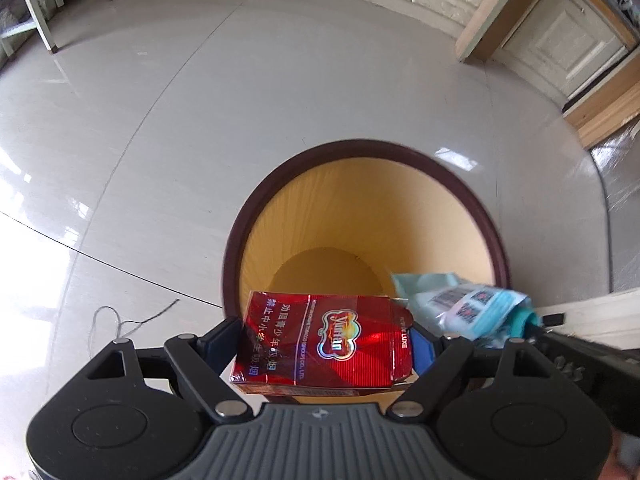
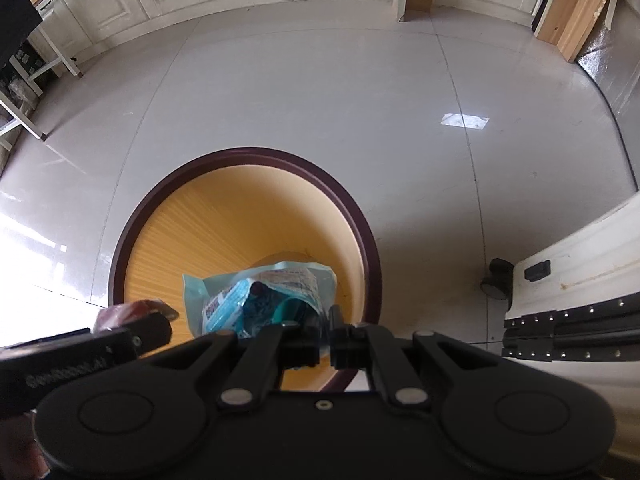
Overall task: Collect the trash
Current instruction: 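Open the right tool over the wastebasket while the left tool releases the red box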
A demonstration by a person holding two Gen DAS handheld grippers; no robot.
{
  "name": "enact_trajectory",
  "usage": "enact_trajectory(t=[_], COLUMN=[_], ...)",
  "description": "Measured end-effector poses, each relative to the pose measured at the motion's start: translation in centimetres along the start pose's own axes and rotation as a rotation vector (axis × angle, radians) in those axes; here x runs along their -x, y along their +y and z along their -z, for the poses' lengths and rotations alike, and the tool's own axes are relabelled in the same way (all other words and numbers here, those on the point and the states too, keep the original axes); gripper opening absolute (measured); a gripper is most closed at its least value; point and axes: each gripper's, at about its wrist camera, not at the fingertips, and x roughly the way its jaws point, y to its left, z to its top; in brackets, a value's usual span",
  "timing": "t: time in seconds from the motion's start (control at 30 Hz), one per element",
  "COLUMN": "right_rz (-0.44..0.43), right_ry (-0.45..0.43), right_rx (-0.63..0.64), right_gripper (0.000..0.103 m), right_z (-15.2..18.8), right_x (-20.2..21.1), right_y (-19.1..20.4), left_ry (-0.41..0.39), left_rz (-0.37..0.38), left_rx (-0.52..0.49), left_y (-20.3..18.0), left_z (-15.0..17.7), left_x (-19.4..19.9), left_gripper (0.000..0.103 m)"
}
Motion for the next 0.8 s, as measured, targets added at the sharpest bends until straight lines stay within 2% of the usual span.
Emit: enact_trajectory(t=[0.17,0.33,0.5,0.6,0.8], right_rz=[-0.013,-0.027,-0.035,-0.040,-0.044], right_ry=[0.014,0.013,0.017,0.020,0.023], right_rx=[0.023,0.015,0.015,0.016,0.034], right_gripper=[0.006,0.008,0.011,0.020,0.031], right_z=[0.0,0.1,0.1,0.2,0.4], right_x=[-0.6,-0.9,-1.1,-1.3,-1.3], right_y=[0.1,-0.1,-0.1,-0.2,0.1], left_ry=[-0.001,-0.040,-0.034,-0.040,-0.040], left_rz=[0.015,0.027,0.019,0.026,0.028], left_rx=[-0.023,-0.029,-0.025,-0.022,-0.020], left_y=[-0.7,-0.5,-0.2,-0.4,-0.7], left_z=[0.2,0.0,0.1,0.1,0.1], left_x=[-1.1,-1.3,-1.5,-1.3,-1.5], left_gripper=[0.084,0.084,0.084,0.084,0.084])
